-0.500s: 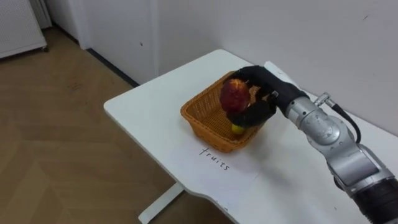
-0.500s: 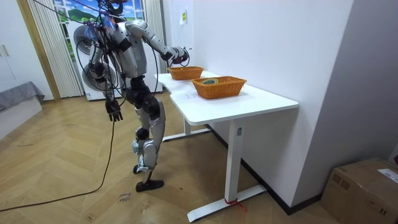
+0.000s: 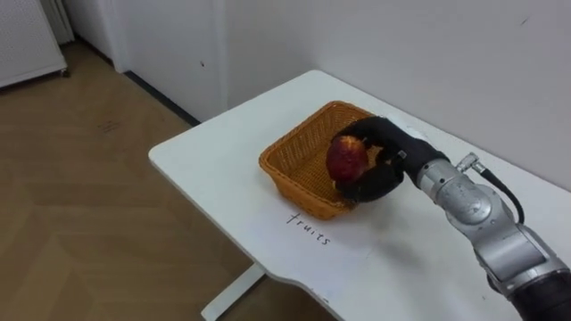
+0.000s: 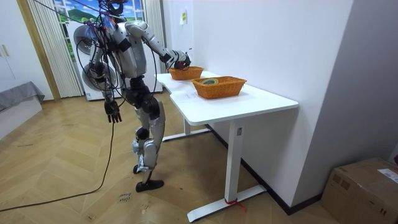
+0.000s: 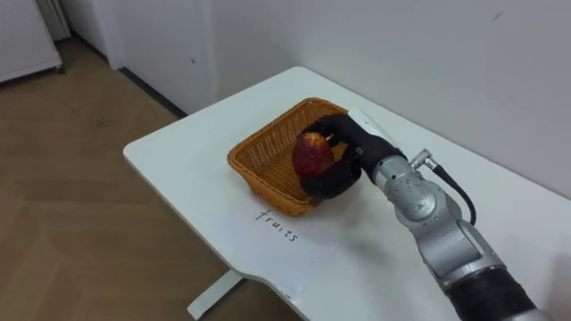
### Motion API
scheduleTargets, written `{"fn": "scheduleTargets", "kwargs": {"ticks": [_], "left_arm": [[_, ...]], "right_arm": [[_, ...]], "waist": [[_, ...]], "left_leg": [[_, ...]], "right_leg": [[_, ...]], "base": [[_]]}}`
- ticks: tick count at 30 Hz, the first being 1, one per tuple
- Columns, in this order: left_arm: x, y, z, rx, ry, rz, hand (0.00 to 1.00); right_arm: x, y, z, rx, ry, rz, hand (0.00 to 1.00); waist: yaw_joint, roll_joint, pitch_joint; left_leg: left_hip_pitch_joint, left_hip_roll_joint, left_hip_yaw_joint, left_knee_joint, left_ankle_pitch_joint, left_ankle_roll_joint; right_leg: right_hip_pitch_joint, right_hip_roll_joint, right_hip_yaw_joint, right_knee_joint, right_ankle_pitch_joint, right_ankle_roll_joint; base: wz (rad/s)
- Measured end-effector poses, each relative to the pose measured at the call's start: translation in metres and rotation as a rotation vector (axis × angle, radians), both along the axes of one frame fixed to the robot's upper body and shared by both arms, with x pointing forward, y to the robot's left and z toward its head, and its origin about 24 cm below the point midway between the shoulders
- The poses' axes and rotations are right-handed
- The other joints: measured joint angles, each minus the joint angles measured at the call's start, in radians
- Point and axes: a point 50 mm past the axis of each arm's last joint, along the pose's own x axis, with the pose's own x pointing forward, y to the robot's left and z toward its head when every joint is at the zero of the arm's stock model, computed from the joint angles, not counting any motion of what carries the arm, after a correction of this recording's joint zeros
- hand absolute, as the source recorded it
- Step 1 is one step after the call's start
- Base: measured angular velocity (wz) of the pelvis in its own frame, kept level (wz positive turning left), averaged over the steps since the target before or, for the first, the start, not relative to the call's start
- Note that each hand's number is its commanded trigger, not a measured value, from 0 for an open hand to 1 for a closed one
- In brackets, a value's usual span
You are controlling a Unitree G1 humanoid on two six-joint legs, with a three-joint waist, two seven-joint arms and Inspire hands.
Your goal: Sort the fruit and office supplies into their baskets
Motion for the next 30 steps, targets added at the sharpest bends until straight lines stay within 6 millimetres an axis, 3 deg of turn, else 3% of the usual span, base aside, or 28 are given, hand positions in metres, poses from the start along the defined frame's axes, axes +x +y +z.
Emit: {"fn": "scheduleTargets", "kwargs": {"ticks": [6, 16, 21, 22, 23, 24, 25, 30], "left_arm": [[-0.004, 0.0, 0.0, 0.008, 0.014, 0.015, 0.0], [-0.008, 0.006, 0.006, 0.046, -0.008, 0.025, 0.0], [-0.015, 0.01, 0.008, 0.055, 0.006, 0.03, 0.0], [-0.017, 0.011, 0.009, 0.058, 0.012, 0.029, 0.0], [-0.017, 0.013, 0.01, 0.062, 0.012, 0.027, 0.0], [-0.017, 0.014, 0.011, 0.065, 0.01, 0.024, 0.0], [-0.017, 0.015, 0.011, 0.067, 0.01, 0.023, 0.0], [-0.024, 0.017, 0.013, 0.071, 0.025, 0.023, 0.0]], "right_arm": [[-0.002, -0.013, -0.015, 0.085, 0.086, -0.091, 1.0], [-0.003, -0.028, -0.023, 0.158, 0.14, -0.182, 1.0], [-0.002, -0.038, -0.027, 0.173, 0.156, -0.239, 1.0], [-0.002, -0.042, -0.028, 0.171, 0.161, -0.254, 0.89], [-0.002, -0.045, -0.029, 0.172, 0.163, -0.272, 0.54], [-0.003, -0.047, -0.03, 0.17, 0.16, -0.287, 0.11], [-0.003, -0.048, -0.03, 0.168, 0.159, -0.292, 0.0], [-0.003, -0.048, -0.03, 0.159, 0.154, -0.297, 0.0]], "waist": [[-0.008, -0.006, -0.0008], [-0.005, -0.006, -0.0012], [0.002, -0.016, -0.0064], [0.007, -0.019, -0.0073], [0.013, -0.022, -0.0068], [0.019, -0.024, -0.0065], [0.021, -0.025, -0.0064], [0.024, -0.026, -0.0053]], "left_leg": [[-0.003, -0.009, -0.005, 0.021, -0.009, 0.014], [-0.01, -0.009, 0.004, 0.039, -0.015, 0.02], [-0.025, -0.005, 0.007, 0.046, -0.016, 0.019], [-0.024, -0.006, 0.006, 0.046, -0.017, 0.019], [-0.023, -0.007, 0.005, 0.046, -0.017, 0.019], [-0.023, -0.007, 0.005, 0.046, -0.017, 0.019], [-0.022, -0.006, 0.005, 0.046, -0.017, 0.019], [-0.015, -0.008, 0.003, 0.049, -0.019, 0.019]], "right_leg": [[0.002, -0.016, 0.003, 0.018, -0.008, 0.013], [-0.001, -0.015, 0.016, 0.019, -0.008, 0.016], [-0.018, -0.013, 0.019, 0.02, -0.008, 0.015], [-0.017, -0.014, 0.018, 0.02, -0.008, 0.015], [-0.016, -0.014, 0.018, 0.02, -0.008, 0.015], [-0.015, -0.014, 0.018, 0.02, -0.008, 0.015], [-0.013, -0.014, 0.018, 0.02, -0.008, 0.015], [0.001, -0.013, 0.015, 0.018, -0.008, 0.015]], "base": [[0.04], [0.0], [-0.01], [0.0], [0.0], [0.0], [0.0], [0.03]]}}
